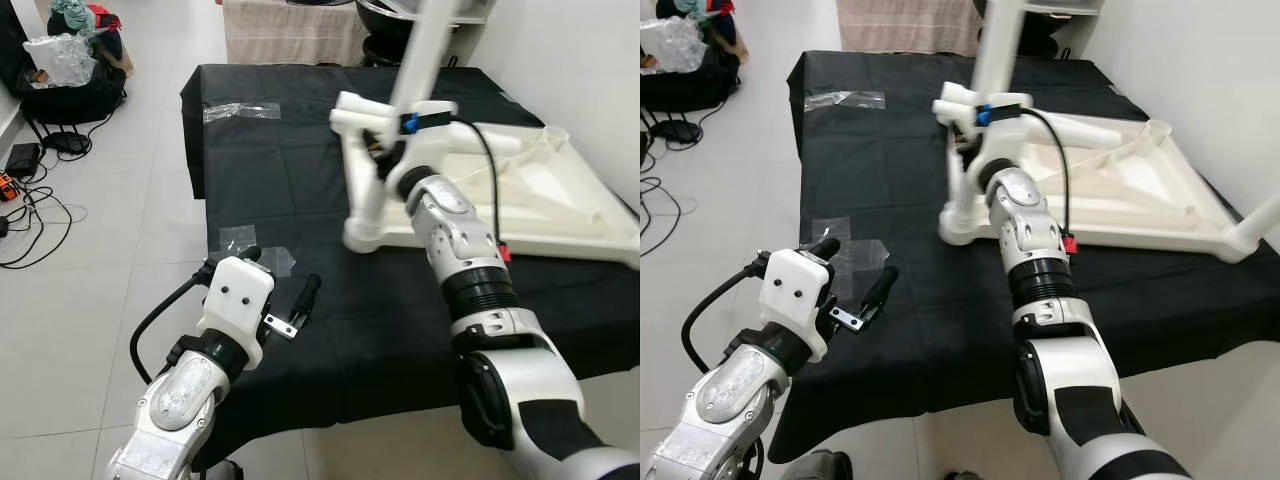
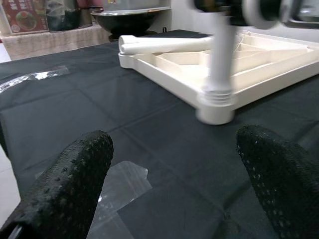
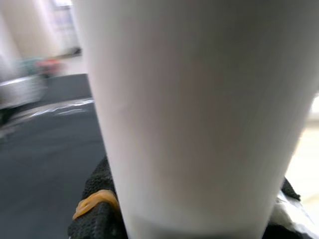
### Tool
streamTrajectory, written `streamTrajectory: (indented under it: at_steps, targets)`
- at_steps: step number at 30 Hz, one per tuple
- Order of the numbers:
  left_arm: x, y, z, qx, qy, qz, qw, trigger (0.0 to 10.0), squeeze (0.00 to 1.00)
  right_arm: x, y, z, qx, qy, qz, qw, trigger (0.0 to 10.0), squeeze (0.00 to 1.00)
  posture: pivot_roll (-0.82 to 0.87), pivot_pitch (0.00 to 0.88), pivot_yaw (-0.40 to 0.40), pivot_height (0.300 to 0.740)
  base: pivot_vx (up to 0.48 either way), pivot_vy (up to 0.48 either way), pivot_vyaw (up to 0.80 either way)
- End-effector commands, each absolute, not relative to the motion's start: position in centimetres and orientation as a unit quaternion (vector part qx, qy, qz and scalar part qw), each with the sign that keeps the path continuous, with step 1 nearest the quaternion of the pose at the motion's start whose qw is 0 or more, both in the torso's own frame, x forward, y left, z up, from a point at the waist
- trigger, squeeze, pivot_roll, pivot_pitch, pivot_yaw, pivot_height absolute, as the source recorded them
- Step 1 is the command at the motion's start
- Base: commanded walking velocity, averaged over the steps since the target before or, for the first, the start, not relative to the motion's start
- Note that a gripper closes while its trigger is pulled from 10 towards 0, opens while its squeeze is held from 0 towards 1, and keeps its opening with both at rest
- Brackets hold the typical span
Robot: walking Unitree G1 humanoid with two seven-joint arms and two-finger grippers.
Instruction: Building children table
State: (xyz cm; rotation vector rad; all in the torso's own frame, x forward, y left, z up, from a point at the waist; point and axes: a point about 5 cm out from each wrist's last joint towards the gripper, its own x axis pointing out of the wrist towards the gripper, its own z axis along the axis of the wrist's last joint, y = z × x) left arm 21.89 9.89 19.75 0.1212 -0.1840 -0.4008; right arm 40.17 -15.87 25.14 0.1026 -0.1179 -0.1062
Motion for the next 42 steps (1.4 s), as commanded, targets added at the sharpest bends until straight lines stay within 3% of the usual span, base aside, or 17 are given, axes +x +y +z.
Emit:
streamTrajectory:
  at_steps: [1, 3, 4, 5, 8, 9, 12, 13, 16, 18, 19, 21, 22, 25, 34, 35, 42]
  targets:
    - [21.9, 9.6, 19.4, 0.058, -0.083, -0.204, 0.974, 10.0, 0.00, 39.7, -17.3, 23.6, 0.042, -0.019, -0.128, 0.991, 0.0, 0.00, 0.09, 0.151, -0.119, 0.740, 0.000, 0.000, 0.00]
    - [21.8, 9.6, 19.3, 0.058, -0.083, -0.204, 0.974, 10.0, 0.00, 39.6, -16.9, 23.4, 0.051, -0.012, -0.133, 0.990, 0.0, 0.00, 0.10, 0.151, -0.120, 0.740, 0.000, 0.000, 0.00]
    - [21.8, 9.6, 19.3, 0.058, -0.082, -0.203, 0.974, 10.0, 0.00, 39.6, -16.3, 23.3, 0.055, -0.009, -0.126, 0.990, 10.0, 0.00, 0.10, 0.149, -0.120, 0.740, 0.000, 0.000, 0.00]
    - [21.8, 9.7, 19.2, 0.058, -0.081, -0.203, 0.974, 10.0, 0.00, 40.0, -14.0, 23.5, 0.078, -0.023, -0.066, 0.994, 10.0, 0.00, 0.10, 0.147, -0.121, 0.740, 0.000, 0.000, 0.00]
    - [21.8, 9.7, 19.2, 0.058, -0.081, -0.203, 0.974, 10.0, 0.00, 40.2, -13.2, 23.7, 0.082, -0.033, -0.044, 0.995, 10.0, 0.00, 0.10, 0.147, -0.121, 0.740, 0.000, 0.000, 0.00]
    - [21.7, 9.7, 19.2, 0.058, -0.081, -0.203, 0.974, 10.0, 0.00, 40.2, -12.3, 24.1, 0.083, -0.049, -0.009, 0.995, 10.0, 1.00, 0.09, 0.141, -0.120, 0.740, 0.000, 0.000, 0.00]
    - [21.7, 9.6, 19.2, 0.057, -0.081, -0.203, 0.974, 10.0, 0.00, 40.2, -11.2, 24.8, 0.075, -0.082, 0.046, 0.993, 10.0, 1.00, 0.09, 0.137, -0.123, 0.740, 0.000, 0.000, 0.00]
    - [21.7, 9.6, 19.2, 0.057, -0.082, -0.204, 0.974, 10.0, 0.00, 40.3, -10.7, 25.1, 0.081, -0.090, 0.079, 0.989, 10.0, 0.00, 0.09, 0.137, -0.123, 0.740, 0.000, 0.000, 0.00]
    - [21.7, 9.6, 19.2, 0.057, -0.082, -0.204, 0.974, 10.0, 0.00, 40.3, -10.3, 25.3, 0.084, -0.090, 0.105, 0.987, 10.0, 0.00, 0.09, 0.137, -0.123, 0.740, 0.000, 0.000, 0.00]
    - [21.7, 9.6, 19.2, 0.057, -0.083, -0.204, 0.974, 10.0, 0.00, 40.1, -9.4, 24.1, 0.061, -0.036, 0.239, 0.968, 10.0, 0.00, 0.09, 0.132, -0.122, 0.740, 0.000, 0.000, 0.00]
    - [21.7, 9.6, 19.2, 0.057, -0.083, -0.204, 0.974, 10.0, 0.00, 40.1, -9.4, 24.1, 0.061, -0.036, 0.239, 0.968, 10.0, 0.00, 0.09, 0.132, -0.122, 0.740, 0.000, 0.000, 0.00]
    - [21.8, 9.6, 19.2, 0.057, -0.083, -0.204, 0.974, 10.0, 0.00, 38.9, -9.3, 23.0, 0.036, -0.005, 0.380, 0.924, 10.0, 0.00, 0.09, 0.129, -0.121, 0.740, 0.000, 0.000, 0.00]
    - [21.8, 9.6, 19.2, 0.057, -0.083, -0.204, 0.974, 10.0, 0.00, 38.9, -9.3, 23.0, 0.036, -0.005, 0.380, 0.924, 10.0, 0.00, 0.09, 0.129, -0.121, 0.740, 0.000, 0.000, 0.00]
    - [21.8, 9.6, 19.3, 0.058, -0.085, -0.205, 0.973, 10.0, 0.00, 35.5, -10.1, 22.4, 0.010, -0.003, 0.583, 0.812, 10.0, 0.00, 0.10, 0.125, -0.123, 0.740, 0.000, 0.000, 0.00]
    - [21.8, 9.5, 19.3, 0.058, -0.086, -0.206, 0.973, 10.0, 0.00, 34.7, -9.5, 24.0, 0.047, -0.018, 0.646, 0.762, 10.0, 0.00, 0.10, 0.126, -0.126, 0.740, 0.000, 0.000, 0.00]
    - [21.8, 9.5, 19.3, 0.059, -0.086, -0.205, 0.973, 10.0, 0.00, 34.8, -9.2, 24.1, 0.050, -0.020, 0.647, 0.761, 0.0, 0.00, 0.10, 0.128, -0.127, 0.740, 0.000, 0.000, 0.00]
    - [21.7, 9.5, 19.3, 0.057, -0.086, -0.205, 0.973, 10.0, 0.00, 35.0, -8.9, 24.5, 0.051, -0.032, 0.648, 0.759, 0.0, 0.00, 0.10, 0.130, -0.129, 0.740, 0.000, 0.000, 0.00]
